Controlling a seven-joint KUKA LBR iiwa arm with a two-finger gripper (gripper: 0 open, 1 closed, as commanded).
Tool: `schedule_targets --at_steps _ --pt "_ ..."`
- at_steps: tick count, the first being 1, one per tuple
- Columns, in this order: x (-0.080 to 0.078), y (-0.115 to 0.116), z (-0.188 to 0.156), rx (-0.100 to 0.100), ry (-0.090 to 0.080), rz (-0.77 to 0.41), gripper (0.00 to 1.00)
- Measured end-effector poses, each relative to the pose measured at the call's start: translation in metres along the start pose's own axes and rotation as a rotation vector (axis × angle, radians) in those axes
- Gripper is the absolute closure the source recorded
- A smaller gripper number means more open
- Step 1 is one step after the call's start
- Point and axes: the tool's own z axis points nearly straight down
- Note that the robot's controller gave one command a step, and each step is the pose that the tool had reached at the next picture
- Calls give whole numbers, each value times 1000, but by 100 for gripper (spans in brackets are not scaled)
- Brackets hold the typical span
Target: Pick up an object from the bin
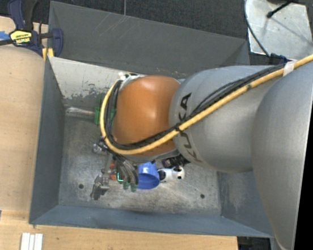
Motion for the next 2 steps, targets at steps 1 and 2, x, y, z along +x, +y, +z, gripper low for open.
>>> schedule_targets --at_steps 1,2 --pt "-2 -1 -4 -2 -7 3 0" --pt "-48 -42 43 -2 -13 -125 0"
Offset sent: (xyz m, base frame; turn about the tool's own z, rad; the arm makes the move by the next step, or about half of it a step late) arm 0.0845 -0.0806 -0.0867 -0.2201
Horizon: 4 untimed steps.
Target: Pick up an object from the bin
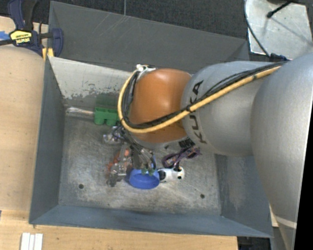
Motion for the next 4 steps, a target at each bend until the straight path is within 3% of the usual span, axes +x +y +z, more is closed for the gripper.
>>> schedule_targets --at_steps 1,2,3,4 --pt "-32 -12 -10 2 10 -115 0" --pt "-47 -33 -3 1 2 -314 0" --pt "-59 -37 42 -1 8 -440 0" --pt "-67 -44 37 -3 -8 -533 100"
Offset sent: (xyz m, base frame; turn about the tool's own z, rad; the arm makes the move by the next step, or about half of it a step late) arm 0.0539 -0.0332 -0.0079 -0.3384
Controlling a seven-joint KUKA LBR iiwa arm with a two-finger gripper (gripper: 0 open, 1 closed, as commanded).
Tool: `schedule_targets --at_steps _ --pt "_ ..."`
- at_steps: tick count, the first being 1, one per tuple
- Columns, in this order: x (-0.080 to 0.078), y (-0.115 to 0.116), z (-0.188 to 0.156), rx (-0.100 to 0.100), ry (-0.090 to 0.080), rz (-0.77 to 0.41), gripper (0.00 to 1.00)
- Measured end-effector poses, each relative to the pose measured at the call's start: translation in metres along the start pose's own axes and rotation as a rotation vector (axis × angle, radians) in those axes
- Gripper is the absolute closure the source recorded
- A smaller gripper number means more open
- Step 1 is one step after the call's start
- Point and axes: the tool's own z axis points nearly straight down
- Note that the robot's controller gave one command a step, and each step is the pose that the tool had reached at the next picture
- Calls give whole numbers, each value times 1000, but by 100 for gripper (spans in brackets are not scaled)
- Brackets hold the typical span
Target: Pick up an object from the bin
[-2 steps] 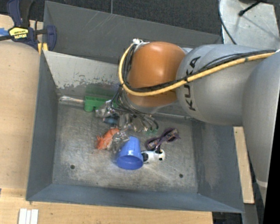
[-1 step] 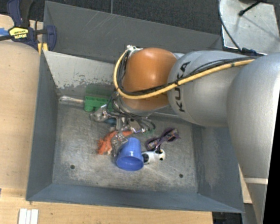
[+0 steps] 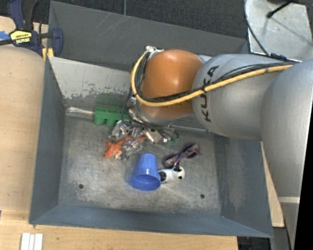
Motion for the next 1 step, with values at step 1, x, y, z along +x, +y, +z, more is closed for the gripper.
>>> schedule_targets --at_steps 1 --pt "0 0 0 0 0 0 100"
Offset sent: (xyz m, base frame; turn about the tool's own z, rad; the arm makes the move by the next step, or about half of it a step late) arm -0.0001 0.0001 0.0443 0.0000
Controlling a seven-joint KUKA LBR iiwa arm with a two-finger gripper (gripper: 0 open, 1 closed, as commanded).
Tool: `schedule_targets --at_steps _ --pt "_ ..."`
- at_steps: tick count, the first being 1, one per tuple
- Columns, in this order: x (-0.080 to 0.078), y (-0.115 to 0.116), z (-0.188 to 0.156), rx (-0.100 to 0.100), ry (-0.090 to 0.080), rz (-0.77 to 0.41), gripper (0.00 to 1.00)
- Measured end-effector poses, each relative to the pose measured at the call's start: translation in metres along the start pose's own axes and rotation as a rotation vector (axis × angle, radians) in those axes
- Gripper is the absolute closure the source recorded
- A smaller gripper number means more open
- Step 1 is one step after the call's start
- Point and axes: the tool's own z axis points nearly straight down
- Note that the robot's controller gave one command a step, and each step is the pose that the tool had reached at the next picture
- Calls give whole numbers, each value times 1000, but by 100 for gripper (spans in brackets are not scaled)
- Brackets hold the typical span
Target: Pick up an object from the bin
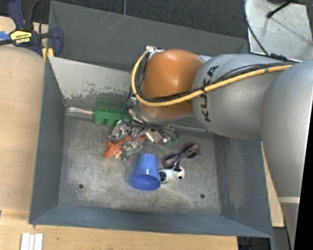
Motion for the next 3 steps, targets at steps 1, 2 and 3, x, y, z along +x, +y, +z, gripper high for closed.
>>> schedule_targets --at_steps 1,2,3 --pt "0 0 -2 -1 1 0 100" --pt "2 1 -14 -3 10 -1 100" --pt "2 0 -26 -1 11 0 100"
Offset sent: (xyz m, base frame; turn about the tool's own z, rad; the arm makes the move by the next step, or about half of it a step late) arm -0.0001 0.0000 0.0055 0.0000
